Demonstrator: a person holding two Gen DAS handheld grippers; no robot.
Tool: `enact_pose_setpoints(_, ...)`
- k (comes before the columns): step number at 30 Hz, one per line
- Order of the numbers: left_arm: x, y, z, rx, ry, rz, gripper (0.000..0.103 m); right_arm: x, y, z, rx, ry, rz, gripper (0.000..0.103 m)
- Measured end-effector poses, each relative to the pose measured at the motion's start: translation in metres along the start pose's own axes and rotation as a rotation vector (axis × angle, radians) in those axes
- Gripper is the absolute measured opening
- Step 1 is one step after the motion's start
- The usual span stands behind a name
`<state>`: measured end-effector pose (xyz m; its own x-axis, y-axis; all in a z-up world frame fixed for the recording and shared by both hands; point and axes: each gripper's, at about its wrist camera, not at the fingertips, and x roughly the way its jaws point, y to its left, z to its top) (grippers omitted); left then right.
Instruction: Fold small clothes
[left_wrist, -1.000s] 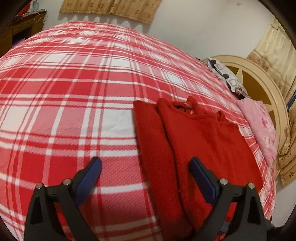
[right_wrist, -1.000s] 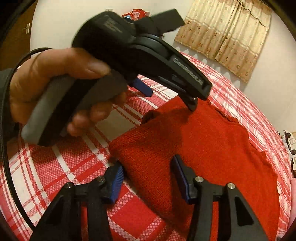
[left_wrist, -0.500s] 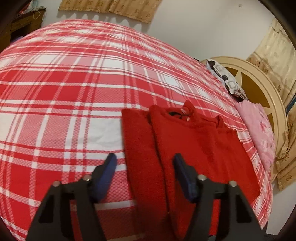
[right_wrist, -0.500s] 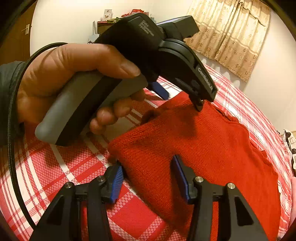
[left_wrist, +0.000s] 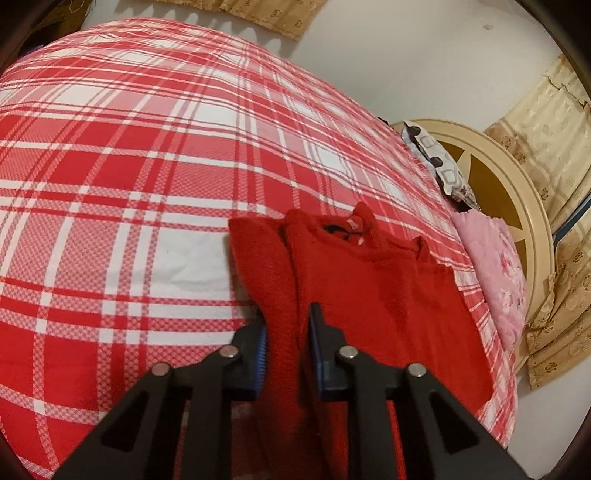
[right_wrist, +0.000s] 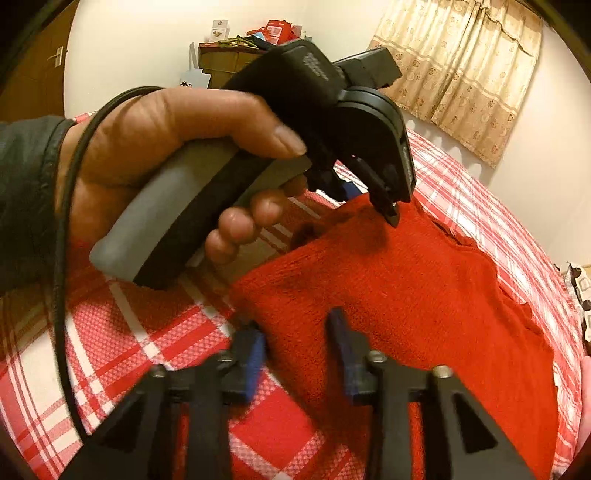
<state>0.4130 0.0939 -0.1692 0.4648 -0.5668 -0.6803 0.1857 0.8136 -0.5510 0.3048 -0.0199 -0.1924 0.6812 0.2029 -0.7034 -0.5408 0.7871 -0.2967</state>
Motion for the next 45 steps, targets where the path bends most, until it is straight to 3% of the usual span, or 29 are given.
enact_pose_setpoints(4, -0.006, -0.003, 0.004, -0.031, -0.007, -0.037, 0.016, -0.008, -0.005, 0.0, 0.021, -0.005, 0.023, 0.013)
enact_pose_setpoints(14, -0.02, -0.033, 0.011, -0.026, -0.058, -0.08, 0.015, -0.03, -0.029, -0.006, 0.071, -0.051, 0.017, 0.01)
enact_pose_setpoints(27, -0.033, -0.11, 0.023, 0.054, -0.152, -0.153, 0.013, -0.094, -0.082, -0.031, 0.203, -0.162, -0.02, 0.01)
enact_pose_setpoints(45, 0.022, -0.206, 0.018, 0.194, -0.08, -0.224, 0.013, -0.145, -0.126, -0.087, 0.408, -0.212, -0.071, 0.009)
